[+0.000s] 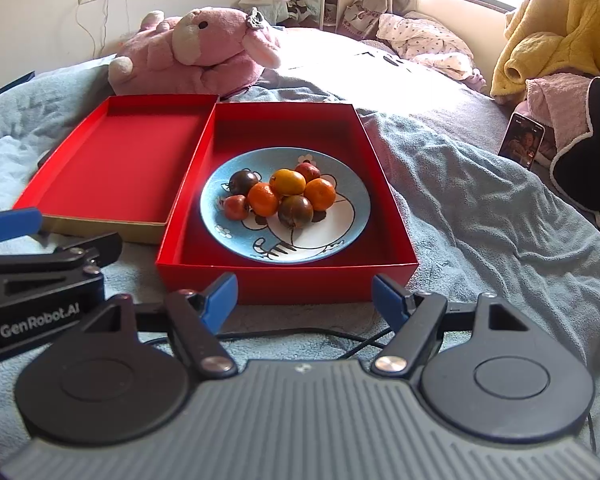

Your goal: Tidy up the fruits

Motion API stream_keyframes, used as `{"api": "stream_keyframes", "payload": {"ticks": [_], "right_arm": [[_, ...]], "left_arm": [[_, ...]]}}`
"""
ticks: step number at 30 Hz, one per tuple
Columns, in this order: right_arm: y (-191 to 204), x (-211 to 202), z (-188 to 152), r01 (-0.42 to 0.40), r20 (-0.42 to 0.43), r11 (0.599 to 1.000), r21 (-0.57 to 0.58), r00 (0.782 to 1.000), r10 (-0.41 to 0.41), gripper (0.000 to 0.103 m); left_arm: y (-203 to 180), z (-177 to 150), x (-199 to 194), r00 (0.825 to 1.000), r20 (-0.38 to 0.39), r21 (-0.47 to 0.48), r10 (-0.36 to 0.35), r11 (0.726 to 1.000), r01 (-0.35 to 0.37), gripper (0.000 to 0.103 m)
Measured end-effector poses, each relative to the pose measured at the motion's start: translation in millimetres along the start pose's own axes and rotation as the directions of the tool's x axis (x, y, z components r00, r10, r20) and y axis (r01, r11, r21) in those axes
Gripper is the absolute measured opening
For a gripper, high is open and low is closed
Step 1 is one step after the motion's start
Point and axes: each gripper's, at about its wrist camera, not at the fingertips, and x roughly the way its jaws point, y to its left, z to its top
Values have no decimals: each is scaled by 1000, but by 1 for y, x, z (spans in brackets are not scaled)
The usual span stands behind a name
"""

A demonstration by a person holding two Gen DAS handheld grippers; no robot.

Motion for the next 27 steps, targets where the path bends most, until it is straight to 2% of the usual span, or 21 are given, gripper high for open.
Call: {"api": "stream_keyframes", "payload": {"ticks": [27], "right_arm": [[0, 5, -2, -13, -13, 1000, -1, 1000, 13, 76]], "left_arm": [[1, 0, 1, 1000, -6, -9, 0, 1000, 0, 78]]}}
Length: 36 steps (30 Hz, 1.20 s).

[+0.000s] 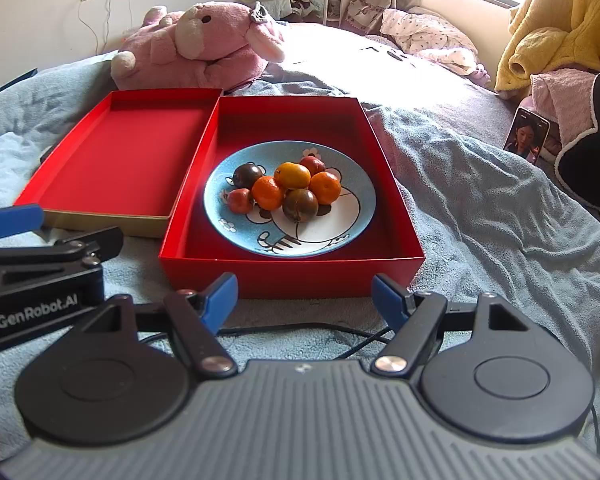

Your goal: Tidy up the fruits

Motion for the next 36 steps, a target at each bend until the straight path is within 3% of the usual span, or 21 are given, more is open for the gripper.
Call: {"api": "stream_keyframes", "payload": {"ticks": [36], "right_arm": [[1, 0, 0, -7, -3, 1000, -4, 1000, 7, 76]], "left_arm": [[-5, -5, -4, 999, 32, -14, 7, 1000, -7, 78]]}}
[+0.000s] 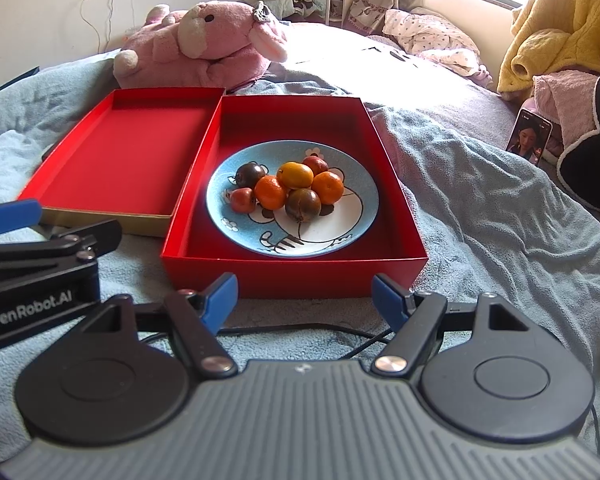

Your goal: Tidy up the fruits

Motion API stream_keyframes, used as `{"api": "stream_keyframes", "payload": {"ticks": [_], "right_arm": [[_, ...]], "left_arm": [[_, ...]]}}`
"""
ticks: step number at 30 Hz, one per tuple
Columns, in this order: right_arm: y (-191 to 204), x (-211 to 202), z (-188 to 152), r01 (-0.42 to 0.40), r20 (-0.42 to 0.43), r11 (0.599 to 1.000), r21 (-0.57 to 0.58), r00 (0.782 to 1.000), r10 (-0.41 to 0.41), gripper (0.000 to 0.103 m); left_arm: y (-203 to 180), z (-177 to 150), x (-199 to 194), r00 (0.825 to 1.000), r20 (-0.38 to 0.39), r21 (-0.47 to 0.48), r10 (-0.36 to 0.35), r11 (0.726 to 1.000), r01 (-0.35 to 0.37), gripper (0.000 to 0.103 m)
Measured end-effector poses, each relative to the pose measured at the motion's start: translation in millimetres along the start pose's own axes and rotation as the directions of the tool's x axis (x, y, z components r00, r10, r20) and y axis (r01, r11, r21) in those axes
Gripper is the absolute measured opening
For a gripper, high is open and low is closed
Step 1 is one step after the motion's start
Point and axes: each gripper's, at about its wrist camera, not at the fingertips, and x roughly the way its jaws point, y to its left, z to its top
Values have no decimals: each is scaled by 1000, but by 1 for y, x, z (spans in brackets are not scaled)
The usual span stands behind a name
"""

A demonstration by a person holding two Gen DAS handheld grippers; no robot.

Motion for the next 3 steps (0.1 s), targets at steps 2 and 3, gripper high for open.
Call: {"api": "stream_keyframes", "payload": {"ticks": [2, 3], "right_arm": [[-1, 1, 0, -2, -1, 1000, 3, 1000, 2, 76], [-2, 2, 0, -4, -1, 1000, 7, 1000, 4, 76]], "left_arm": [[-1, 0, 0, 1000, -3, 3, -6, 1000, 6, 78], [-1, 0, 0, 1000, -7, 5, -7, 1000, 7, 78]]}}
